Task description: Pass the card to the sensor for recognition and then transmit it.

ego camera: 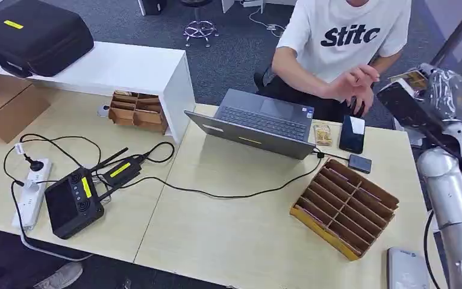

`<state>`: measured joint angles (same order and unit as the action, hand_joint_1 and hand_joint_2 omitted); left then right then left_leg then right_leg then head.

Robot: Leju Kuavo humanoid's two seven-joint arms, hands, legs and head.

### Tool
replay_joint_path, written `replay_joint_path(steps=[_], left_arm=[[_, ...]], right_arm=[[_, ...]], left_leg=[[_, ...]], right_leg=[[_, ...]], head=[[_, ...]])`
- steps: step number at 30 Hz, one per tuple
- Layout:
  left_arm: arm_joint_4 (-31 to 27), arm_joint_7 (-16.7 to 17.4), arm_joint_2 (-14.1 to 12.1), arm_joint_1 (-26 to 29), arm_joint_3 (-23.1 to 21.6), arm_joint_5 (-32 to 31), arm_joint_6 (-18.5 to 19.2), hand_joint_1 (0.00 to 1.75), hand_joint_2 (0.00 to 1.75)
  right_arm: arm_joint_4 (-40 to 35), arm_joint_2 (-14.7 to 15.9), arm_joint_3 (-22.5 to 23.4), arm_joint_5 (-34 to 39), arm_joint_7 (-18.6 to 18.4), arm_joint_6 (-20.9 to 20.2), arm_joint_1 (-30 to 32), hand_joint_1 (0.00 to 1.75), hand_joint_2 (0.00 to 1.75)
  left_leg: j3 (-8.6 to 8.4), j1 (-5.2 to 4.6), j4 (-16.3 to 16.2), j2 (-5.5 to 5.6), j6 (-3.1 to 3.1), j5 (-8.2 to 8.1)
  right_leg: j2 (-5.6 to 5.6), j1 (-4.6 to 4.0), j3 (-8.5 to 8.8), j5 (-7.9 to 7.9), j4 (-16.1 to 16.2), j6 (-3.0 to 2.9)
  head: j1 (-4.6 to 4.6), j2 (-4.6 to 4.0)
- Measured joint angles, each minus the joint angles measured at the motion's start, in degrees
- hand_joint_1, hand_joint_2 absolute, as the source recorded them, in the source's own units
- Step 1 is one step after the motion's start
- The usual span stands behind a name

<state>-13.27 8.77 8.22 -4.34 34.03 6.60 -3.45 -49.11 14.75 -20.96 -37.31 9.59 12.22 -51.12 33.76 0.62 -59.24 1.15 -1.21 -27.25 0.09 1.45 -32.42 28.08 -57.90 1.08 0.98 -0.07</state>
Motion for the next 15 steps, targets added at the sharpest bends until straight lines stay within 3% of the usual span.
replay_joint_path(steps=[7, 15], left_arm=[[0.0, -1.09, -0.35, 0.72, 0.0, 1.12, 0.9, 0.0, 1.75], [0.0, -2.08, -0.83, 1.67, 0.22, 2.27, 1.05, 0.0, 1.75]], right_arm=[[-9.44, 2.62, 0.67, 3.55, 2.43, -0.46, 6.71, 1.75, 1.75], [-24.1, 8.13, 6.1, 8.92, 5.58, 0.35, 18.47, 1.75, 1.75]], left_leg=[[0.01, 0.0, 0.0, 0.03, 0.0, -0.01], [0.03, -0.01, 0.0, 0.09, 0.02, -0.03]], right_leg=[[-0.03, 0.0, -0.01, 0.01, 0.02, 0.0], [-0.11, 0.01, -0.01, 0.01, 0.07, 0.01]], head=[[0.0, 0.0], [0.0, 0.0]])
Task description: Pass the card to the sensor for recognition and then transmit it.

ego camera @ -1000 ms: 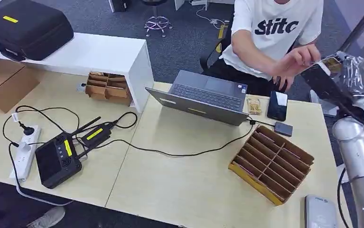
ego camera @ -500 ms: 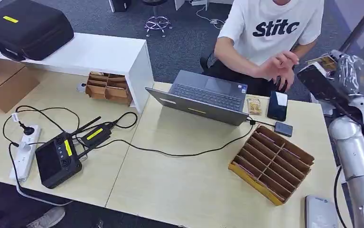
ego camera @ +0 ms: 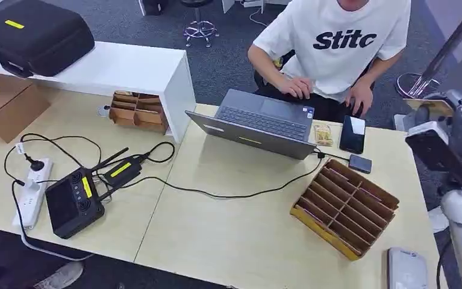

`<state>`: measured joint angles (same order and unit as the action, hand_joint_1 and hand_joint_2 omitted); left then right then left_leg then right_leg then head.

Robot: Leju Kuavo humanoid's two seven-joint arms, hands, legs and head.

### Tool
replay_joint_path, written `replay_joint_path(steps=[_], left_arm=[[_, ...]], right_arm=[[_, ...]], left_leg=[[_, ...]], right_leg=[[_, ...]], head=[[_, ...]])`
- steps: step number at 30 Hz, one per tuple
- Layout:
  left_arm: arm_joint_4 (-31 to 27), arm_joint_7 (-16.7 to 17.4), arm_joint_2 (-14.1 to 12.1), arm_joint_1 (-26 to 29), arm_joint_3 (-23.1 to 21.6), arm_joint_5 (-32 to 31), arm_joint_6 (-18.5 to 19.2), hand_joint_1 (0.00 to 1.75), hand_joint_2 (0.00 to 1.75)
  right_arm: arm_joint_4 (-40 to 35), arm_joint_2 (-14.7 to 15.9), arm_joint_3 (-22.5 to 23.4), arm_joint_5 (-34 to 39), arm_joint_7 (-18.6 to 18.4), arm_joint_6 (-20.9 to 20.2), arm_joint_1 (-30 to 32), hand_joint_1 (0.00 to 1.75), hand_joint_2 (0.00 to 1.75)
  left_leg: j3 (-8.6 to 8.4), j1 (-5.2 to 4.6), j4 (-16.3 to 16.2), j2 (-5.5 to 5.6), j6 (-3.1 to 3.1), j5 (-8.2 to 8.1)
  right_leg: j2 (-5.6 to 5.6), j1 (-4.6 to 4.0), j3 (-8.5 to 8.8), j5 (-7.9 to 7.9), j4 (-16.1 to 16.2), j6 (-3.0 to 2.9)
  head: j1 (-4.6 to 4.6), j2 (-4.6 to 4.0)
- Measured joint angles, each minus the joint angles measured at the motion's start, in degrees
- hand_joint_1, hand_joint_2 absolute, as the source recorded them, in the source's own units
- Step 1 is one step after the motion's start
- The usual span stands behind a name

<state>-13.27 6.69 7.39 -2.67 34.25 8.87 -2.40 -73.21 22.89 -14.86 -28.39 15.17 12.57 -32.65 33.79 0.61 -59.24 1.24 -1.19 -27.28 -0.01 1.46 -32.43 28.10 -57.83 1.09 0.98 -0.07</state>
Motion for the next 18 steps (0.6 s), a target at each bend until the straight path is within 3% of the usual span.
replay_joint_path(steps=[9, 18], left_arm=[[0.0, -0.28, -0.07, 0.51, 0.87, 0.81, -0.13, 0.0, 1.75], [0.0, -0.5, -0.09, 0.53, 1.88, 1.4, -0.17, 0.0, 1.75]], right_arm=[[-11.43, 4.04, 9.91, 3.43, 2.92, 2.1, 12.23, 1.75, 1.75], [-17.13, 4.52, 19.5, 5.31, 5.44, 1.75, 23.07, 1.75, 1.75]], left_leg=[[0.0, 0.0, 0.01, 0.01, 0.01, -0.04], [-0.01, 0.0, 0.01, -0.03, 0.03, -0.06]], right_leg=[[-0.02, -0.01, 0.01, 0.01, 0.0, 0.0], [0.02, 0.0, 0.0, 0.02, 0.01, 0.01]], head=[[0.0, 0.0], [0.0, 0.0]])
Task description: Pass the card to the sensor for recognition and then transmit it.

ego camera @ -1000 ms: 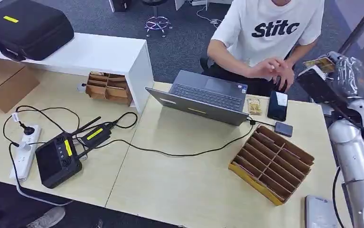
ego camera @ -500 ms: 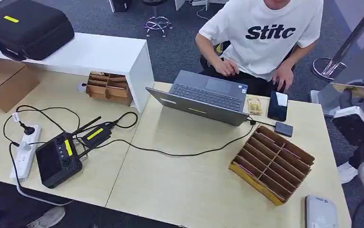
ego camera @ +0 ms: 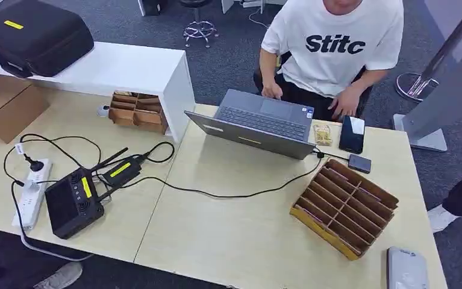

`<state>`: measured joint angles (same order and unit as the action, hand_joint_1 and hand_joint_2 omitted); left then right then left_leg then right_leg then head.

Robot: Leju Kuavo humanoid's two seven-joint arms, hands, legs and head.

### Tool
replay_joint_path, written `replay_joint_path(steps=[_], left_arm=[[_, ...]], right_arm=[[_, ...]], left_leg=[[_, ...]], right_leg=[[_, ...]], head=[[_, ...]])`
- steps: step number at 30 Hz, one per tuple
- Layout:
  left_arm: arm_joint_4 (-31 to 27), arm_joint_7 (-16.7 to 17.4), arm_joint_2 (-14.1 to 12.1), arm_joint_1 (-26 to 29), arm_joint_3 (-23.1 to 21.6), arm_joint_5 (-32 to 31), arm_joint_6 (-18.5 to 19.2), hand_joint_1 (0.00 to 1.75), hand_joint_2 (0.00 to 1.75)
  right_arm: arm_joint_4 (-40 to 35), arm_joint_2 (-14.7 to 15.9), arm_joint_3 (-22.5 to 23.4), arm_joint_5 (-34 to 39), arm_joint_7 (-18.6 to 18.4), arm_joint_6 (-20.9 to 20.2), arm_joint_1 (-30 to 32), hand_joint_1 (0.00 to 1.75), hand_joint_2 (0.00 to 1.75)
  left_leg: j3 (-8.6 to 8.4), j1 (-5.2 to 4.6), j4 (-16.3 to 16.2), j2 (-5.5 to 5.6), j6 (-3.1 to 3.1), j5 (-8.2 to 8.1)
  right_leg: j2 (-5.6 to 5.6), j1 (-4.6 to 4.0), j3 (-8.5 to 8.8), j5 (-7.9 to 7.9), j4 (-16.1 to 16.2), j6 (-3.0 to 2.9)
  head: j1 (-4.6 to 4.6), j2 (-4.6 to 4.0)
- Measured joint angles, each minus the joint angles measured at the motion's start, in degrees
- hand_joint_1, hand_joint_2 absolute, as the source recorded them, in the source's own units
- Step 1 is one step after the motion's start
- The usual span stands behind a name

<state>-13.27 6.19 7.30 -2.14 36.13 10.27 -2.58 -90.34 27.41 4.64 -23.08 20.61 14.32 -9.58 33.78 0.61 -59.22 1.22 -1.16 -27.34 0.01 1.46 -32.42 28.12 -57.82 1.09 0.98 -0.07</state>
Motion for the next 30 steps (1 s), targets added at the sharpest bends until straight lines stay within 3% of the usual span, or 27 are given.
replay_joint_path(steps=[10, 30], left_arm=[[0.0, -0.31, 0.02, 0.01, 1.46, 0.61, -0.48, 0.0, 1.75], [0.0, -0.31, 0.13, 0.0, 1.99, 0.68, -0.5, 0.0, 1.75]], right_arm=[[-1.97, -0.92, 6.53, 4.72, 2.27, -4.98, 10.49, 1.75, 1.75], [-2.23, -1.18, 7.91, 4.94, 2.36, -4.98, 12.64, 1.75, 1.75]], left_leg=[[0.02, 0.0, 0.01, 0.0, 0.01, -0.02], [0.0, 0.0, 0.01, -0.03, 0.01, -0.01]], right_leg=[[-0.01, 0.0, 0.02, 0.03, 0.0, 0.03], [0.04, 0.01, 0.01, 0.03, 0.0, 0.03]], head=[[0.02, 0.0], [0.0, 0.0]])
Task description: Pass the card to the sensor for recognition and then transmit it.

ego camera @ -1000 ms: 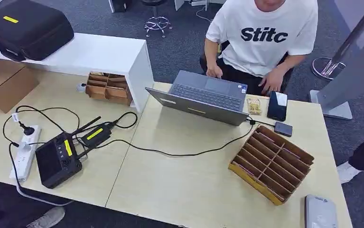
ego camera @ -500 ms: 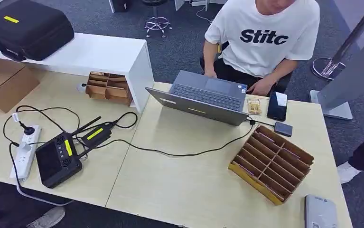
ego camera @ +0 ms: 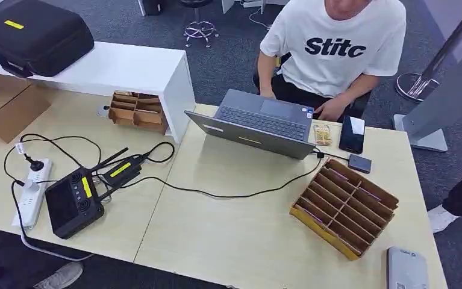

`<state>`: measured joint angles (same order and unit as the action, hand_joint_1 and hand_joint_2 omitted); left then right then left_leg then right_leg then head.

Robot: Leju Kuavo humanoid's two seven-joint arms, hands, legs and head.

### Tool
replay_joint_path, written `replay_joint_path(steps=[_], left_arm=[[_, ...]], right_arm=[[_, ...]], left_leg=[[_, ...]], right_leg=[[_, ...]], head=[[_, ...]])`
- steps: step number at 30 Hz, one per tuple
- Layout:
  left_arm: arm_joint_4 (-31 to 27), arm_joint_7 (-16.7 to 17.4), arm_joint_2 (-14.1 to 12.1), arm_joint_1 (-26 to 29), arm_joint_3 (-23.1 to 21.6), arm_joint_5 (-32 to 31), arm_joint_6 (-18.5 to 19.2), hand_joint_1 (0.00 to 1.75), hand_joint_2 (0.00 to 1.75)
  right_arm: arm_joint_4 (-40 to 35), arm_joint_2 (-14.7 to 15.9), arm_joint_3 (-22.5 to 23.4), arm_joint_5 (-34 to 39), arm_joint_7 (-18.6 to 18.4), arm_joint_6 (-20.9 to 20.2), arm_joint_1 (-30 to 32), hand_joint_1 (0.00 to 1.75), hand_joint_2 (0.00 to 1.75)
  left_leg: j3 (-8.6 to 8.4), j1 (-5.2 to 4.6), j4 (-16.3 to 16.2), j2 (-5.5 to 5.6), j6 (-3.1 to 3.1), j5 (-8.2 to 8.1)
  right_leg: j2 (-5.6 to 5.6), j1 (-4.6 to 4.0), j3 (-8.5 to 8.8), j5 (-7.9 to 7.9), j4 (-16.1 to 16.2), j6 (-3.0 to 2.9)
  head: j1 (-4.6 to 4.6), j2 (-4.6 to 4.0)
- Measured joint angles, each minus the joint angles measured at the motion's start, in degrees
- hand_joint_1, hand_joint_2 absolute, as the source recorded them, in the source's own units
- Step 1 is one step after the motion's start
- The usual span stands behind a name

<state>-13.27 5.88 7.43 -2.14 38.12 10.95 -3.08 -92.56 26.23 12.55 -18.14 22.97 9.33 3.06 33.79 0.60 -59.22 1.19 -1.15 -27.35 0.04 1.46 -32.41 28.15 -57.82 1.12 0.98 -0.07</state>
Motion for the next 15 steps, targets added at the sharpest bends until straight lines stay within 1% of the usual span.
replay_joint_path(steps=[4, 6, 11, 13, 15], left_arm=[[0.0, -0.02, 0.0, 0.0, 0.09, 0.02, -0.11, 0.0, 1.75], [0.0, -0.13, 0.0, 0.0, 0.26, 0.11, -0.28, 0.0, 1.75], [0.0, -0.52, 0.0, 0.02, 0.39, 0.28, -0.33, 0.0, 1.75], [0.0, -1.62, 0.0, 0.14, 0.39, -0.13, 0.7, 0.0, 1.75], [0.0, -3.3, -0.02, 0.9, 0.39, -0.88, 2.6, 0.0, 1.75]], right_arm=[[0.0, -0.07, 0.04, 0.24, -0.04, -0.64, 0.17, 1.75, 1.75], [0.02, -0.26, 0.24, 1.0, -0.09, -1.87, 0.75, 1.75, 1.75], [0.96, -0.33, 1.35, 2.73, 0.5, -6.57, 2.75, 1.75, 1.75], [1.38, -0.33, 1.99, 2.95, 0.37, -8.16, 3.84, 1.75, 1.75], [1.6, -0.33, 3.44, 3.02, 0.06, -10.06, 5.5, 1.75, 1.75]], left_leg=[[-0.01, 0.0, 0.0, -0.01, 0.0, 0.0], [-0.01, 0.0, 0.0, 0.0, 0.0, 0.0], [0.0, 0.0, 0.0, 0.0, 0.0, -0.01], [0.0, 0.0, 0.0, 0.01, 0.01, -0.02], [0.0, -0.01, 0.0, 0.02, 0.01, -0.04]], right_leg=[[0.0, 0.0, 0.0, 0.0, 0.0, 0.0], [-0.01, 0.0, 0.0, 0.0, 0.0, 0.0], [0.0, 0.0, 0.0, 0.0, 0.0, 0.0], [-0.02, 0.0, -0.01, 0.02, 0.01, 0.01], [-0.03, 0.01, 0.0, 0.05, 0.01, 0.06]], head=[[0.0, 0.0], [0.0, 0.0], [0.02, 0.0], [0.0, 0.0], [0.02, 0.0]])
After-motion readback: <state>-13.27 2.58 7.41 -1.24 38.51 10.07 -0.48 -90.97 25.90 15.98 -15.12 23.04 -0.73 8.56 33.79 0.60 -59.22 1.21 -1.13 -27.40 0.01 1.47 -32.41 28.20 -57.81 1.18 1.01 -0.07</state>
